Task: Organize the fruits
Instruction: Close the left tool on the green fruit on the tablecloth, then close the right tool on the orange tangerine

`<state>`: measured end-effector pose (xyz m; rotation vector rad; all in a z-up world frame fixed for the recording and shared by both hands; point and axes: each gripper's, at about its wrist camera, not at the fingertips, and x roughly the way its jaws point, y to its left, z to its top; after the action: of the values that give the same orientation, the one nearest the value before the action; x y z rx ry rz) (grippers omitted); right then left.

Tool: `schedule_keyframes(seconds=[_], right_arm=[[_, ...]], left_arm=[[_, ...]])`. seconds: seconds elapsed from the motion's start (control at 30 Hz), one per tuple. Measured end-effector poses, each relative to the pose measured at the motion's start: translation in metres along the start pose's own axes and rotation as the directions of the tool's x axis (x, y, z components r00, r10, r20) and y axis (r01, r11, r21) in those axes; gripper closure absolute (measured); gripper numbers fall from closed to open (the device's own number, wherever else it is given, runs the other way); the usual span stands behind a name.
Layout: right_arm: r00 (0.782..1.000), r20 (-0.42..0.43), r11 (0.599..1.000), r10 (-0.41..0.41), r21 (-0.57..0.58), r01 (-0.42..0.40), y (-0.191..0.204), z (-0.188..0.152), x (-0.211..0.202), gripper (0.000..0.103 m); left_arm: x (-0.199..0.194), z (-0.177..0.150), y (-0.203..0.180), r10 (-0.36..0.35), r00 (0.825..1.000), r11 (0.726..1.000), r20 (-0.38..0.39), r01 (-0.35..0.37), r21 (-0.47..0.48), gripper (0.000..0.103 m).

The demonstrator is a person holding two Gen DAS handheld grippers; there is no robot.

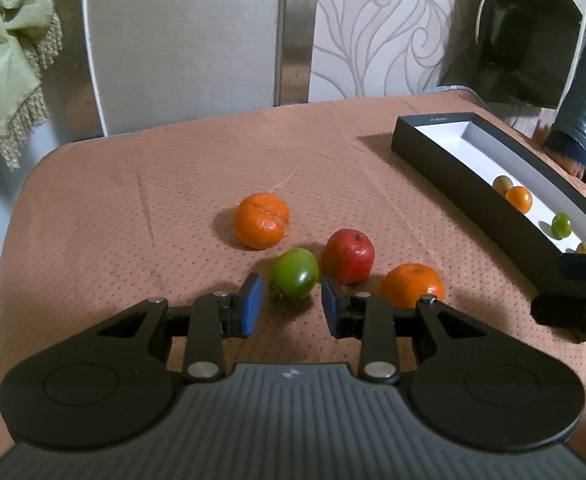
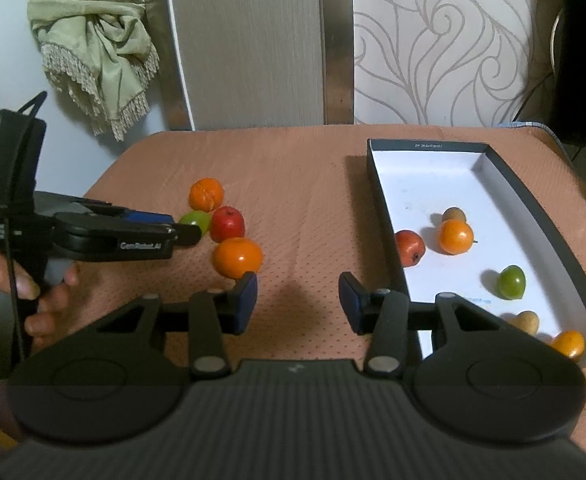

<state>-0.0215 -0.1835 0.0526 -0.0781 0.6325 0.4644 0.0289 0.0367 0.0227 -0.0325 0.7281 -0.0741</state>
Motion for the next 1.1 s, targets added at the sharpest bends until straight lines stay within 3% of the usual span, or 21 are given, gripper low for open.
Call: schedule_keyframes(seconds=[1.1], right_arm=[[0.997,-0.07,0.991,0.043,-0.12,-0.051,0.039,0.013,0.073,0.055]], left_arm=[[0.014,0.003,0.008,-0.038,0.999,0.999,-0.013,0.038,0.005,0.065]])
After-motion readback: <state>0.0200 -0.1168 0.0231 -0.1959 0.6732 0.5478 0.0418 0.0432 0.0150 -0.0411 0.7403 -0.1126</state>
